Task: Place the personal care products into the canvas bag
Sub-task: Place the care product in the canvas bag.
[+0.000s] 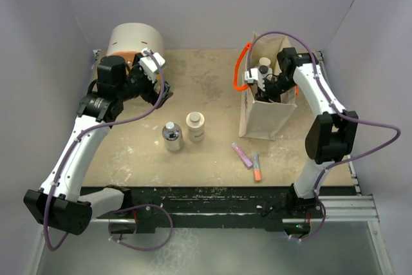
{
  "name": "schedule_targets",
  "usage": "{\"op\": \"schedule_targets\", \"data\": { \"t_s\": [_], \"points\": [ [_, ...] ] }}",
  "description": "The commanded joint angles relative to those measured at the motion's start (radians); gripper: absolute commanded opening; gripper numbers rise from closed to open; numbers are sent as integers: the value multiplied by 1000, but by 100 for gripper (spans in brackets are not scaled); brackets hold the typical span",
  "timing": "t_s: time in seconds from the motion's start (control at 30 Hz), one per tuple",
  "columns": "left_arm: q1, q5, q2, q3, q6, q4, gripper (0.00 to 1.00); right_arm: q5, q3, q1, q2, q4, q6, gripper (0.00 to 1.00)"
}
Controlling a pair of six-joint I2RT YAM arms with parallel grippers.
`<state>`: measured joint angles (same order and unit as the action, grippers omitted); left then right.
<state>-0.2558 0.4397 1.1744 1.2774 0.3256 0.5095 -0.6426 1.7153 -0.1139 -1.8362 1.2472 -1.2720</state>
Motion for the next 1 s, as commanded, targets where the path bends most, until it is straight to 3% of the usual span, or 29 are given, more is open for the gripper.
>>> {"op": "schedule_targets", "data": {
  "t_s": [0.0,0.43,0.73,0.97],
  "points": [
    [-2,31,-31,-9,4,-41,99,-126,-44,-31,120,74,96,0],
    [-1,33,-49,-19,6,-37,99,-164,-115,-151,200,37,185,0],
    [-2,31,-7,19,27,-17,99,-56,46,-60,174,-113,243,0],
    [-3,30,51,95,63,23,99,-30,140,-24,83,-108,119,0]
  ]
}}
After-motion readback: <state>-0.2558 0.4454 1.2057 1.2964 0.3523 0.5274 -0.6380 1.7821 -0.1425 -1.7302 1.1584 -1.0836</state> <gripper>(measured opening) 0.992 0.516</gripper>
